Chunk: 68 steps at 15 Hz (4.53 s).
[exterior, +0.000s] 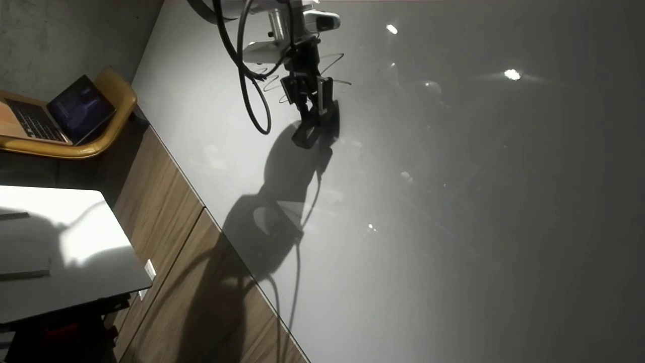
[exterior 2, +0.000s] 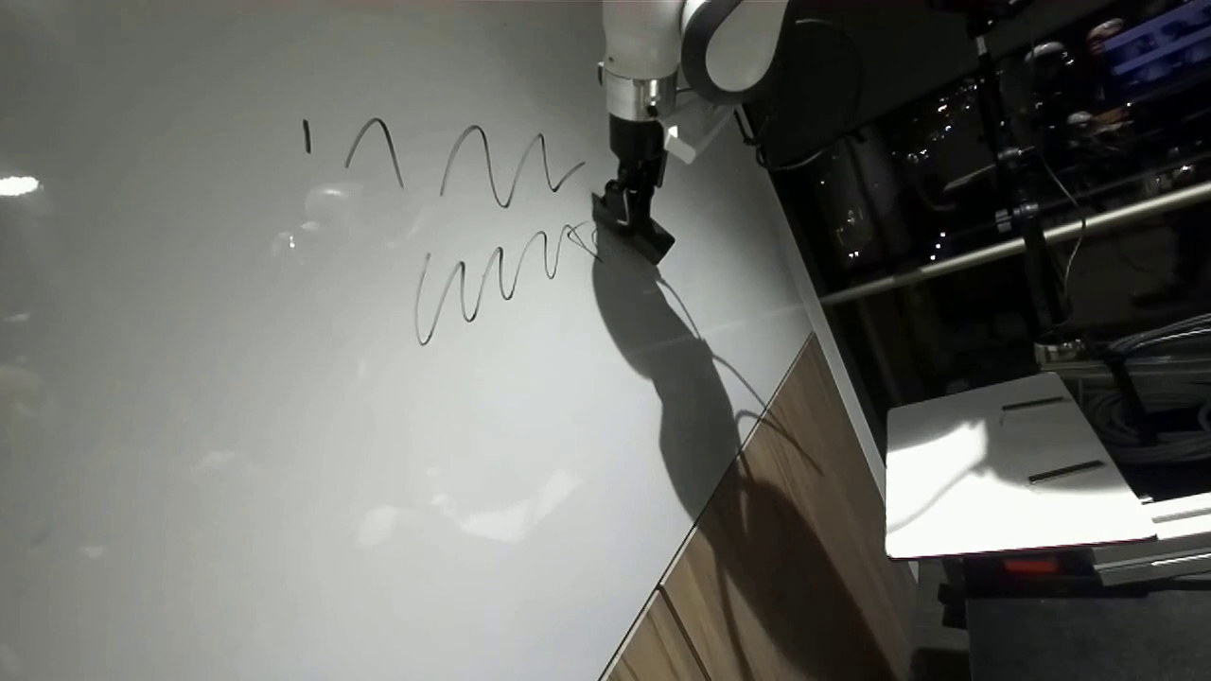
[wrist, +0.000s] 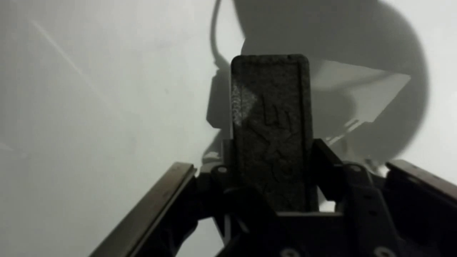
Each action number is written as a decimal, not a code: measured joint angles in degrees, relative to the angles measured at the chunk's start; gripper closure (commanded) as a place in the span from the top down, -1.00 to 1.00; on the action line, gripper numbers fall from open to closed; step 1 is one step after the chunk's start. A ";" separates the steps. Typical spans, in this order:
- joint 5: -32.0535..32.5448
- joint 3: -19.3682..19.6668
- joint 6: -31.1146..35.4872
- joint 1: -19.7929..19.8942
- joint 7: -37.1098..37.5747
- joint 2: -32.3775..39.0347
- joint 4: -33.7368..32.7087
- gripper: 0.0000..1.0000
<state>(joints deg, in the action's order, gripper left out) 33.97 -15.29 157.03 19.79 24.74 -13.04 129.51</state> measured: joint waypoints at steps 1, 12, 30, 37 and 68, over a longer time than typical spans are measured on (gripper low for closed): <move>-3.08 4.37 1.84 -1.63 -4.49 -0.24 1.03 -0.43; -28.99 23.47 -2.86 -19.30 -34.01 -20.72 11.18 -0.43; -28.96 14.52 7.49 -20.28 -26.04 -3.17 -3.95 -0.43; -28.56 6.79 7.15 -20.57 -18.22 -2.79 -5.83 -0.43; -18.98 -5.24 18.82 -20.33 -16.70 3.31 -11.21 -0.43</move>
<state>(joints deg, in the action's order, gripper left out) 14.99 -20.52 175.86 -0.54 8.04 -9.72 118.30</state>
